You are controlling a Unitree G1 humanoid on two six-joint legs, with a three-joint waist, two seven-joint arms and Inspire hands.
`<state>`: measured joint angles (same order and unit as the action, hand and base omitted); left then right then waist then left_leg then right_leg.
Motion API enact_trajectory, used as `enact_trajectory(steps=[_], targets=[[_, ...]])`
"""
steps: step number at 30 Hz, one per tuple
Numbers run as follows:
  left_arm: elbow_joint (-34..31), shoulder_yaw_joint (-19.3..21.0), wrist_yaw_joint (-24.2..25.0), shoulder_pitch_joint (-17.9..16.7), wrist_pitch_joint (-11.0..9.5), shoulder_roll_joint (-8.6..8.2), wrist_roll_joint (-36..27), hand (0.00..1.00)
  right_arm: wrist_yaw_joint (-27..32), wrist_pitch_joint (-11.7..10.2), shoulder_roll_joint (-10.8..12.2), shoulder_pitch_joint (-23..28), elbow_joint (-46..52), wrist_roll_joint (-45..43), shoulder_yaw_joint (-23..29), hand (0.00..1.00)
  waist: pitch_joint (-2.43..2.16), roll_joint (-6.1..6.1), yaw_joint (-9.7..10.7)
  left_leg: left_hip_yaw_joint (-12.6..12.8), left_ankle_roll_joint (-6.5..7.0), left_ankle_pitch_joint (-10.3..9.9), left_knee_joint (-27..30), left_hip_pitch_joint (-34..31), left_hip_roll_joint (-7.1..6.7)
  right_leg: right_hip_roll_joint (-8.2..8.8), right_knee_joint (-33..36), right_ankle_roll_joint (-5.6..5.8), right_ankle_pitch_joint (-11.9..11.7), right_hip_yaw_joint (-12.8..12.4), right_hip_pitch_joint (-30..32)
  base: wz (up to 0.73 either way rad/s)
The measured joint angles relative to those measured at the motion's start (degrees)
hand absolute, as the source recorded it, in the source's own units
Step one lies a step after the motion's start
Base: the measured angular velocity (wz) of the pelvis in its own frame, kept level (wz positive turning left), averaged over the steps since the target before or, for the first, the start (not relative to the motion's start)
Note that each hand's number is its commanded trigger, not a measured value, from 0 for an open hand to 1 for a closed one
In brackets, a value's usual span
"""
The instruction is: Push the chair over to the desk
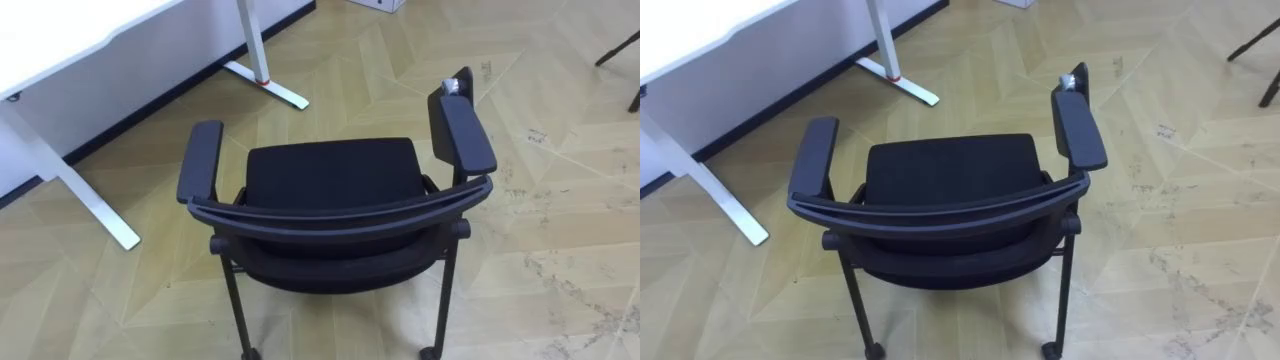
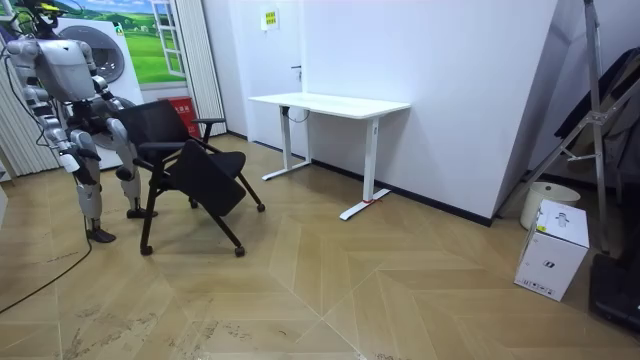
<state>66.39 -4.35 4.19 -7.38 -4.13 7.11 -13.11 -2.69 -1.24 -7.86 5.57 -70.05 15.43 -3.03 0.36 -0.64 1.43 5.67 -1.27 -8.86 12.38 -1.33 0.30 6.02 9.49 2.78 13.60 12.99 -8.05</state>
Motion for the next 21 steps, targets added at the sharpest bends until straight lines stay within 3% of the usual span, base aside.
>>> enact_trajectory(steps=[21], targets=[[0.0,5.7,-0.1,-0.9,0.1,-0.44,2.5,0.0,-1.9,1.3,0.7,0.0,-1.0,-0.1,4.5,0.0,-0.3,1.01,0.1,0.5,0.09,-0.1,0.2,-0.1,-0.07,0.04,-0.7,0.01,0.0,-0.1,-0.1,-0.01]])
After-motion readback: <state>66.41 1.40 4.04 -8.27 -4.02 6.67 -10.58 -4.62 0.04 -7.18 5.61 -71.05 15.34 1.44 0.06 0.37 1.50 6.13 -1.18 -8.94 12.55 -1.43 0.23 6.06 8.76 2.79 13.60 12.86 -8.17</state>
